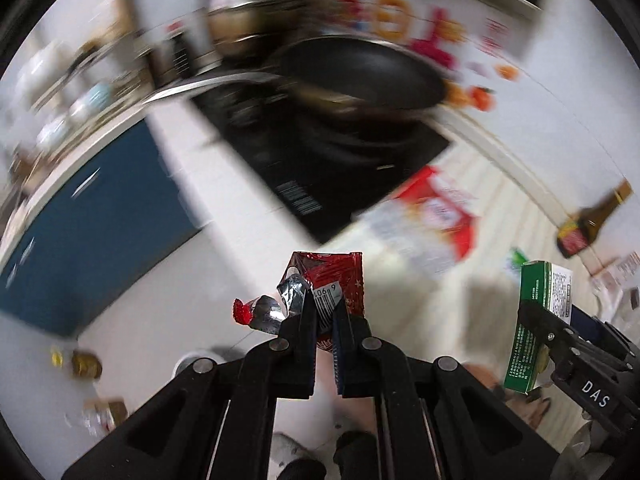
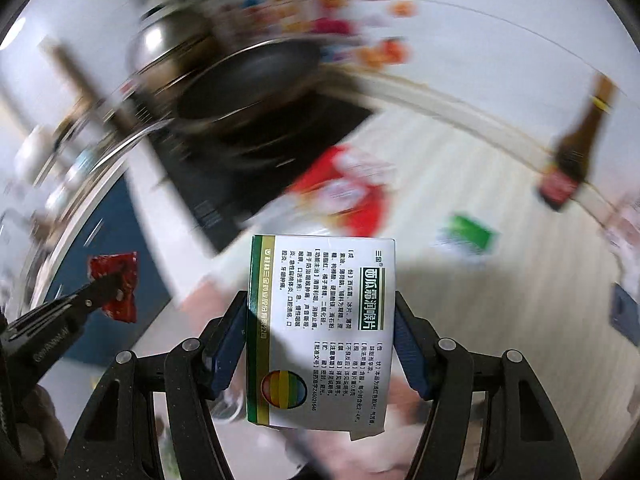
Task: Collect trash
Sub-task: 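Carry the medicine box and red wrapper with both tools over the bin, then open both tools to drop the box and wrapper into the bin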
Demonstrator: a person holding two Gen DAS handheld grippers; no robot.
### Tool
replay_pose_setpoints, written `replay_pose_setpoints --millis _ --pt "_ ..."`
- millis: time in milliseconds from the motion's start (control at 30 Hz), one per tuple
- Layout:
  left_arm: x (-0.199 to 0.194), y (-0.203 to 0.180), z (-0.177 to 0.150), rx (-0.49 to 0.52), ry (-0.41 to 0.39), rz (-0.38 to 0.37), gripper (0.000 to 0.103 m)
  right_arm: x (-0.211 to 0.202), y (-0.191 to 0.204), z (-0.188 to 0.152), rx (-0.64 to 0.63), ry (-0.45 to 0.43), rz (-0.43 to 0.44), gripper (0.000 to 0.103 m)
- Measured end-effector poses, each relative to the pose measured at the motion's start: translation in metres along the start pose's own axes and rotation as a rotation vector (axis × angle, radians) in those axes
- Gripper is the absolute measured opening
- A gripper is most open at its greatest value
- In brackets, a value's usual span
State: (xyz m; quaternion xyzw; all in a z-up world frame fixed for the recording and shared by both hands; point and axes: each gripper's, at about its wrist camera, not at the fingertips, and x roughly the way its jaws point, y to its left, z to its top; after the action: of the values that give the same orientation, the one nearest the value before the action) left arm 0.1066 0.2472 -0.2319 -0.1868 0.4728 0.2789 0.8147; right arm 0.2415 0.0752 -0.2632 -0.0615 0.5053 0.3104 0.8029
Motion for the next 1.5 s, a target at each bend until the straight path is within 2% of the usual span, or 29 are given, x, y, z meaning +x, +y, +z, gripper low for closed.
replay_pose_setpoints --millis 200,300,533,700,833,967,1133,1167,1300,1333,1367,1400,1433,1467,1500 --pt "0.008 0.117 -0.058 -0.181 0.045 0.081 0.004 0.034 0.122 -0.040 -0.178 0.075 0.100 0.069" --pt "0.023 0.160 -0.088 -0.257 0.082 0.104 0.004 0.060 0.178 -0.068 -0.258 0.119 0.136 0.068" --pt "0.088 0.269 -0.163 -0.440 0.201 0.162 0.004 0.151 0.276 -0.147 -0.391 0.254 0.186 0.068" --pt "0.155 0.327 -0.215 -0.531 0.293 0.194 0.004 0.238 0.317 -0.205 -0.452 0.346 0.188 0.068" --pt "0.229 0.370 -0.264 -0.602 0.386 0.194 0.004 0.324 0.334 -0.251 -0.480 0.431 0.174 0.068" --pt "0.306 0.400 -0.309 -0.675 0.478 0.147 0.004 0.412 0.336 -0.296 -0.493 0.539 0.171 0.068" --pt "0.403 0.428 -0.368 -0.786 0.588 0.054 0.006 0.522 0.335 -0.358 -0.521 0.664 0.167 0.068" --pt "0.416 0.429 -0.375 -0.787 0.605 0.045 0.011 0.537 0.334 -0.366 -0.529 0.683 0.172 0.068" --pt "0.453 0.438 -0.401 -0.832 0.643 -0.003 0.012 0.598 0.336 -0.404 -0.584 0.763 0.167 0.069" --pt "0.457 0.439 -0.404 -0.841 0.640 -0.010 0.019 0.608 0.336 -0.410 -0.593 0.780 0.163 0.070" --pt "0.458 0.441 -0.407 -0.847 0.635 -0.006 0.041 0.617 0.335 -0.417 -0.603 0.797 0.157 0.074" --pt "0.457 0.441 -0.405 -0.847 0.632 0.001 0.059 0.622 0.332 -0.417 -0.607 0.804 0.147 0.088" --pt "0.454 0.442 -0.405 -0.845 0.625 0.015 0.093 0.623 0.335 -0.418 -0.609 0.803 0.136 0.093" --pt "0.446 0.444 -0.405 -0.843 0.617 0.035 0.102 0.621 0.337 -0.417 -0.605 0.793 0.131 0.099" --pt "0.443 0.446 -0.403 -0.846 0.615 0.043 0.102 0.616 0.338 -0.414 -0.605 0.780 0.129 0.102"
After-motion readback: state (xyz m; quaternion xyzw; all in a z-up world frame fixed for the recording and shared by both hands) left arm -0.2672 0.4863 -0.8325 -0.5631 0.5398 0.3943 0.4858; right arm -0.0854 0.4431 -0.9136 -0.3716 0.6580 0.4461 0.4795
